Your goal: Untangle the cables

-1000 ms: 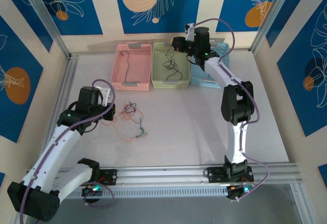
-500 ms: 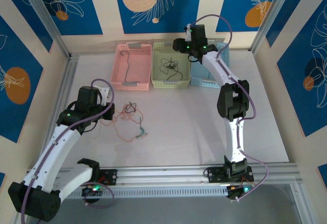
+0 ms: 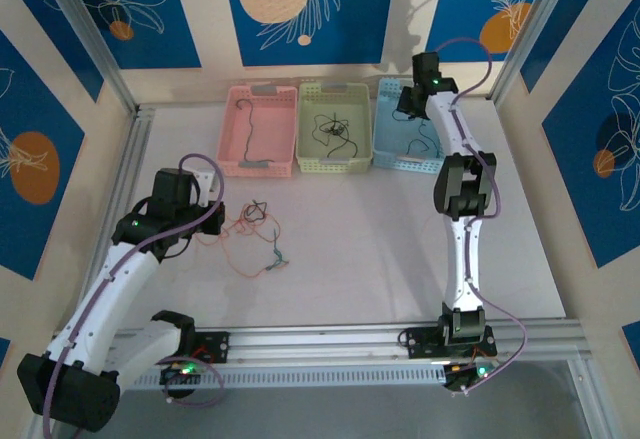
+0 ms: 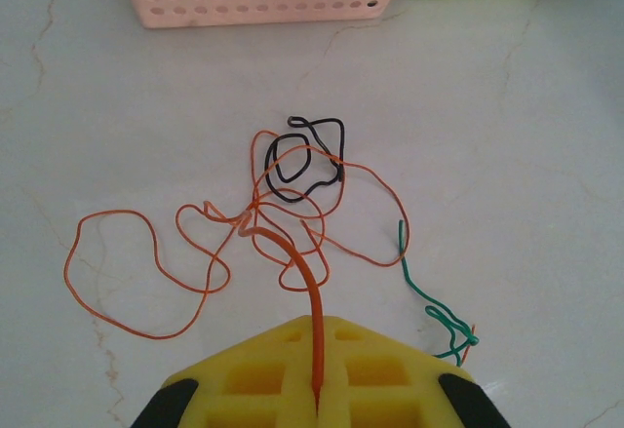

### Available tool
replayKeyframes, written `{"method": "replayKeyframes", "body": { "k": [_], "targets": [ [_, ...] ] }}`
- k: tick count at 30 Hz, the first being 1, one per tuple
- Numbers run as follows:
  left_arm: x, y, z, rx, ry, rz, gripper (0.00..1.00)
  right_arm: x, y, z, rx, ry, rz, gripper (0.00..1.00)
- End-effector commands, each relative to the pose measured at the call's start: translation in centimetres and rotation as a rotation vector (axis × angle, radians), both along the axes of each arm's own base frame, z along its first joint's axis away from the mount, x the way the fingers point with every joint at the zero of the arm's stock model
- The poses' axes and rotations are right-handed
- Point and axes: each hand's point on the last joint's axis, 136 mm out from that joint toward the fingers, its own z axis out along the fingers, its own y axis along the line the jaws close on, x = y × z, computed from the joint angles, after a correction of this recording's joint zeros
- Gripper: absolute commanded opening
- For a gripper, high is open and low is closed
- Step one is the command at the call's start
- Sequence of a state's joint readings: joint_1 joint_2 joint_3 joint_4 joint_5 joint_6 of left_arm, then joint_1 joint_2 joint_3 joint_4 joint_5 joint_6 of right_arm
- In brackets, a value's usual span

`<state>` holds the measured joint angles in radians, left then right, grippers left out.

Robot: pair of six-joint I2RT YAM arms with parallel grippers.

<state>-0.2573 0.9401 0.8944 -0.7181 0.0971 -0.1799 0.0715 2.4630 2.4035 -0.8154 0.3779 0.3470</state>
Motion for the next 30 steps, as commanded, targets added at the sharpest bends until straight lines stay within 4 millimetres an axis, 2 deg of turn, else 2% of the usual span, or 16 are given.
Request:
{"method": "replayKeyframes", "body": {
  "k": [1, 7, 16, 18, 21, 23, 26, 28, 30],
  "targets": [
    [0.2, 0.0, -0.1, -0.009, -0.002, -0.010, 0.00, -1.2, -1.1, -1.8, -0.052, 0.089, -0.023, 0.51],
    [0.2, 0.1, -0.1, -0.007, -0.003, -0.006, 0.00, -1.5, -2.9, -4.5, -0.104, 0.146, -0.055, 0.51],
    [0.2, 0.2, -0.1, -0.009, -0.002, -0.003, 0.00, -1.9, -4.0, -6.6, -0.136, 0.193, -0.066, 0.50],
    [0.2, 0.2, -0.1, -0.010, -0.003, -0.004, 0.00, -1.9, -3.9, -7.1, -0.132, 0.201, -0.060, 0.48],
    [0.2, 0.1, -0.1, -0.013, -0.001, -0.005, 0.00, -1.8, -3.7, -7.2, -0.112, 0.201, -0.048, 0.35],
    [0.2, 0.1, -0.2, -0.012, 0.000, -0.006, 0.00, -1.7, -3.2, -6.9, -0.107, 0.192, -0.030, 0.18],
    [0.2, 0.0, -0.2, -0.016, 0.003, -0.007, 0.00, -1.3, -2.0, -5.5, -0.107, 0.156, 0.009, 0.00],
    [0.2, 0.0, -0.2, -0.017, 0.003, -0.008, 0.00, -0.9, -0.1, -3.5, -0.112, 0.096, 0.063, 0.00],
    [0.2, 0.0, -0.1, -0.017, 0.000, -0.008, 0.00, -0.5, 2.1, -0.6, -0.116, 0.008, 0.121, 0.00]
  ]
}}
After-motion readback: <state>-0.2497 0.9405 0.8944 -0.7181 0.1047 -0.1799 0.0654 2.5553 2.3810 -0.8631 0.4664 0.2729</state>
